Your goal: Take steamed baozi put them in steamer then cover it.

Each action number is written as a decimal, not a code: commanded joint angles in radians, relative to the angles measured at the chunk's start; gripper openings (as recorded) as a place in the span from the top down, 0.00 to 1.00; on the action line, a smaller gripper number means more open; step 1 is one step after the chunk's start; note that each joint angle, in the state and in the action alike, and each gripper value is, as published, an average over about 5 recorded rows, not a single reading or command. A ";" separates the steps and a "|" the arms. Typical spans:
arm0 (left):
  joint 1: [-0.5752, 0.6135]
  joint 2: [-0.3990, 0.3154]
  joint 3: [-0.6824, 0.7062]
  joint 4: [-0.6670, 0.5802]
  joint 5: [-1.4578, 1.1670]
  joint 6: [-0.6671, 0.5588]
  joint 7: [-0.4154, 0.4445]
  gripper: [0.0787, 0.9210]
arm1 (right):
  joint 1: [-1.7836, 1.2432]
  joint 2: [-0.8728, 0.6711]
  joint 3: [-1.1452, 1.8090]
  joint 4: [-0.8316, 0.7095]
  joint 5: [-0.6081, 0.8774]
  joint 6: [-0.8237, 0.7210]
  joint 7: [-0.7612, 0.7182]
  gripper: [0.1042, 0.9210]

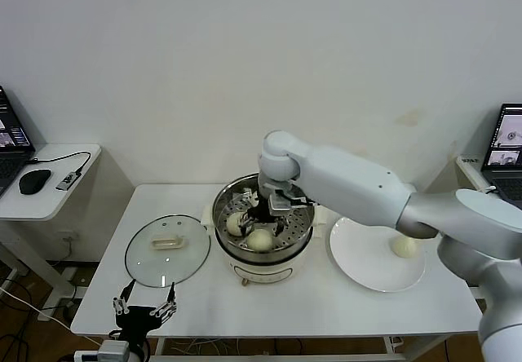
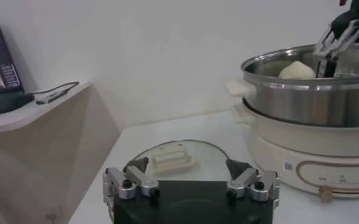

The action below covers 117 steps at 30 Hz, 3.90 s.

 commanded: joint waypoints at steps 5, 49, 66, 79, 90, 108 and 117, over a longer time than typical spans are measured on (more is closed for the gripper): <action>-0.008 0.008 0.014 0.009 -0.012 0.009 0.012 0.12 | 0.169 -0.270 0.065 -0.010 0.239 -0.382 -0.021 0.12; 0.002 0.023 0.017 0.064 -0.025 0.025 0.028 0.12 | -0.407 -0.417 0.459 -0.354 -0.244 -0.697 0.033 0.12; -0.008 0.035 0.026 0.093 -0.017 0.024 0.029 0.12 | -0.462 -0.395 0.522 -0.388 -0.341 -0.669 0.088 0.12; -0.024 0.034 0.022 0.109 -0.020 0.024 0.030 0.12 | -0.459 -0.370 0.513 -0.424 -0.354 -0.672 0.130 0.12; -0.031 0.035 0.020 0.123 -0.022 0.024 0.030 0.12 | -0.458 -0.358 0.512 -0.436 -0.346 -0.676 0.147 0.12; -0.042 0.035 0.017 0.117 -0.028 0.026 0.033 0.12 | -0.402 -0.412 0.450 -0.354 -0.161 -0.760 0.089 0.43; -0.052 0.043 0.009 0.103 0.013 0.023 0.019 0.12 | -0.084 -0.464 0.147 -0.187 0.172 -0.899 0.039 0.43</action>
